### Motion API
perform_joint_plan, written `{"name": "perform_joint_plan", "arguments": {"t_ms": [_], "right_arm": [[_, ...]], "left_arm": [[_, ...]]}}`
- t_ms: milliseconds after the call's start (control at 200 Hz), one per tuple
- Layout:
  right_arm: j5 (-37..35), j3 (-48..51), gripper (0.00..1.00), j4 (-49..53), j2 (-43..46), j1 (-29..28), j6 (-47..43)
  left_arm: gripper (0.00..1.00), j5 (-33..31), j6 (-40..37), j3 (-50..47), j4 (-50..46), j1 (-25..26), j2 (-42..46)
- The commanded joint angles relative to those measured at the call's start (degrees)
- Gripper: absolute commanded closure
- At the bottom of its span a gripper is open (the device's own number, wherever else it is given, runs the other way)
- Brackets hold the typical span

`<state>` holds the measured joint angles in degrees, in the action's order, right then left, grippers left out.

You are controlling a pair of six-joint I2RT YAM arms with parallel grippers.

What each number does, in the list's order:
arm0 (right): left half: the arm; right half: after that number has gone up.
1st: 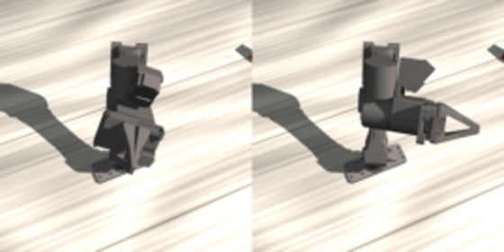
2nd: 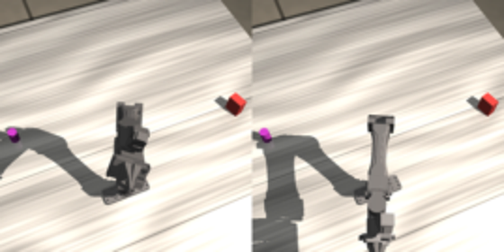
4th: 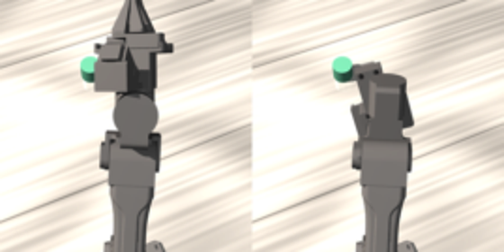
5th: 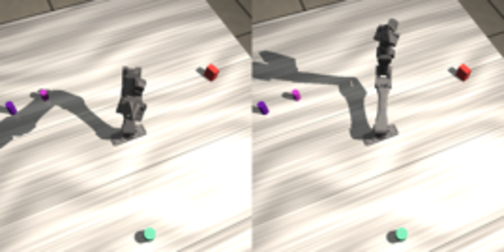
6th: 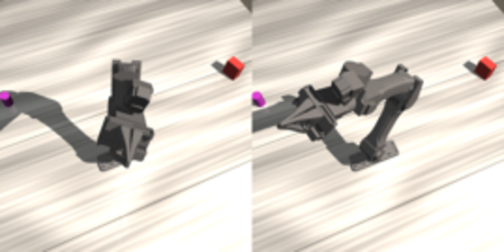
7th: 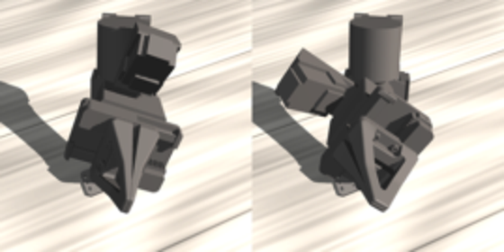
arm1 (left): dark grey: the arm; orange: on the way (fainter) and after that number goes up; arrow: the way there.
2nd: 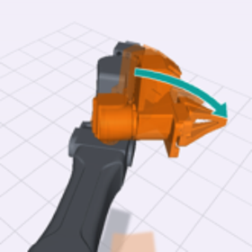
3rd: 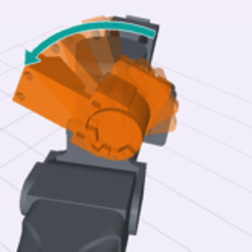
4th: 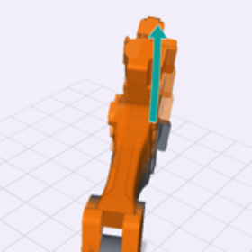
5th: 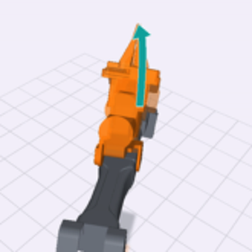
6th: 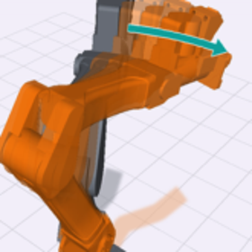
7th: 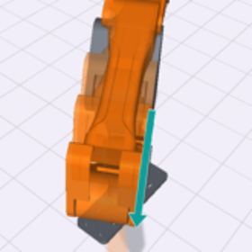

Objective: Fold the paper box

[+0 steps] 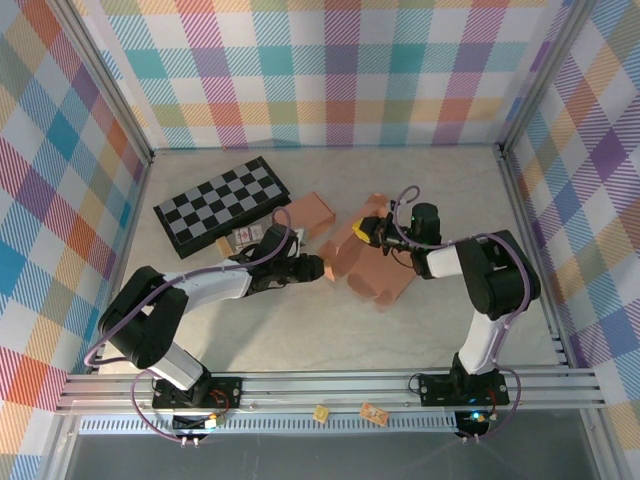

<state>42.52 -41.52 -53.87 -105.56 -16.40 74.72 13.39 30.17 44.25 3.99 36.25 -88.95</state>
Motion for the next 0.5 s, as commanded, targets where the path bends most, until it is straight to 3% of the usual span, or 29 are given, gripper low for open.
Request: {"name": "perform_joint_plan", "arguments": {"t_ms": [0, 280, 495], "right_arm": [[0.8, -3.7, 1.00, -3.1, -1.5, -0.3, 0.2], [-0.3, -7.4, 1.00, -5.4, -4.7, -0.6, 2.2], [-0.1, -5.5, 1.00, -6.3, -6.7, -0.7, 1.3]], "left_arm": [[0.58, -6.5, -1.7, 0.3, -3.3, 0.0, 4.5], [0.57, -8.9, -1.7, -1.6, -8.0, -3.8, 12.1], [0.57, -6.5, -2.9, -2.0, -5.3, -4.4, 7.8]]}}
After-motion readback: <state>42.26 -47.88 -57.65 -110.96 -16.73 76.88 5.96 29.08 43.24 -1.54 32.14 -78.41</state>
